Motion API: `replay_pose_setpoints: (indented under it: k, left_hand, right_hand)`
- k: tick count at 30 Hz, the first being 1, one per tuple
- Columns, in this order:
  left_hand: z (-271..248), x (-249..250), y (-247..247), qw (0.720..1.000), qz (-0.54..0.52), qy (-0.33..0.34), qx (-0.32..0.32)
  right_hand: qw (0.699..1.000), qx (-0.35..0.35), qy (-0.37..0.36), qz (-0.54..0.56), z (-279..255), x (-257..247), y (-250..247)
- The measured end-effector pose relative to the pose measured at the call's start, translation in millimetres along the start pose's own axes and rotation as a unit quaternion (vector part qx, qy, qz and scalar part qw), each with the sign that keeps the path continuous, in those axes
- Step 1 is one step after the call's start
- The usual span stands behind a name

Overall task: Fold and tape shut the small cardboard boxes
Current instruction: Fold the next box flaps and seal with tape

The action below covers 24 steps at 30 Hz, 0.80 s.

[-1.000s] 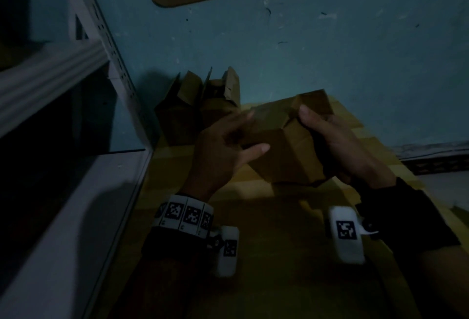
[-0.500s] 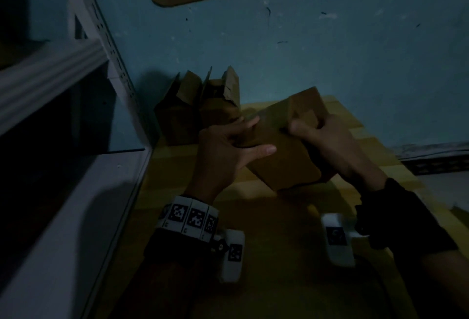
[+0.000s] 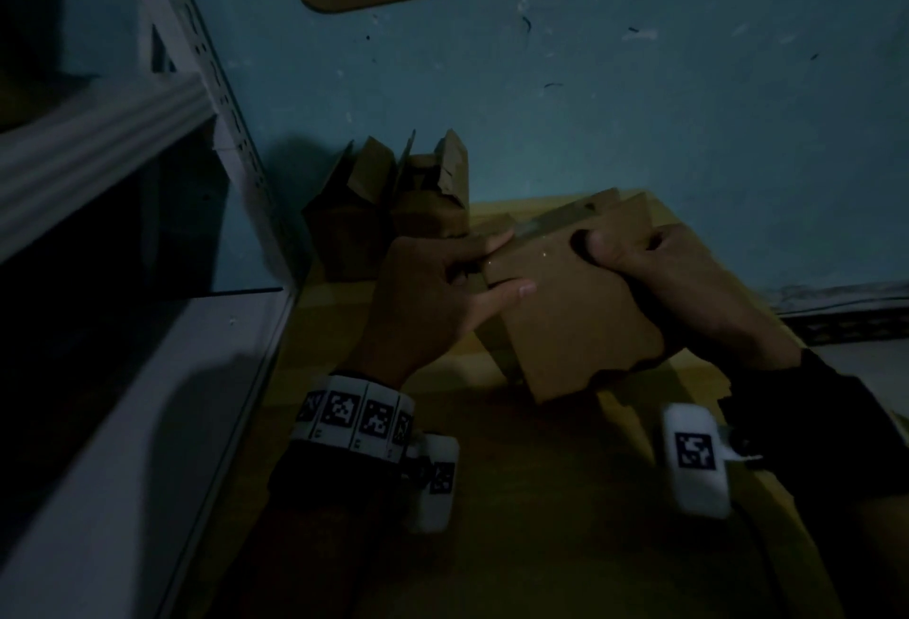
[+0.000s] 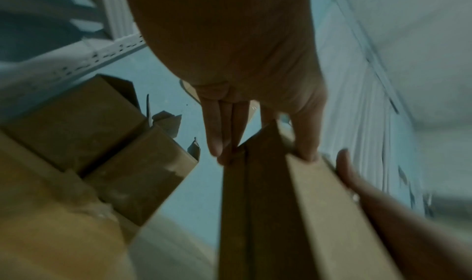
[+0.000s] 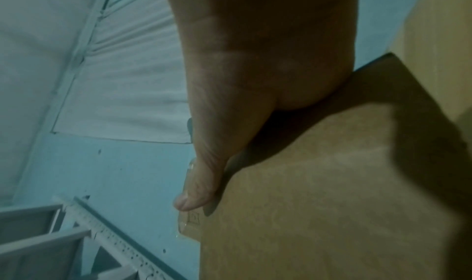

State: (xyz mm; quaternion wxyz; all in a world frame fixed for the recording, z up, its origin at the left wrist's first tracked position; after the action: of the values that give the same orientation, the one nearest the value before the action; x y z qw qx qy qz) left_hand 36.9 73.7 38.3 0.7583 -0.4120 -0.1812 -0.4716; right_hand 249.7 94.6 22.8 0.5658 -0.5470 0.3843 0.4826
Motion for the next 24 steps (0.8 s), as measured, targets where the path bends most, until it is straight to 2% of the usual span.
replay_pose_setpoints:
  k: [6,13,24]
  left_hand:
    - [-2.0,13.0,-0.5,0.996,0.049,0.069,0.001]
    - [-0.4,11.1,-2.3,0.996,0.060,0.058,-0.017]
    - [7.9,31.5,1.0,0.985,0.112,0.103,-0.087]
  right_hand:
    - [0.999,0.030,0.031,-0.014,-3.8,1.1,-0.7]
    - [0.998,0.019,0.045,-0.024,-2.9,5.7,3.3]
    - [0.999,-0.008,0.029,-0.036,-4.2,3.5,5.9]
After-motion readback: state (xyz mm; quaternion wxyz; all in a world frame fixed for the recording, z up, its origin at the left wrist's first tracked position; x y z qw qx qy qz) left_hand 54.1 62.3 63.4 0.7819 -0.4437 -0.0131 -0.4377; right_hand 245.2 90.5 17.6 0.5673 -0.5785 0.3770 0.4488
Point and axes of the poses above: each hand's wrist, its own z-axis towards the middle knuckle, its own y-axis out of the palm, x = y × z, the point moved 8 cm from there along z, towards the middle knuckle, and after that the axes turned 1 degree about x, right-handed, at the moved point
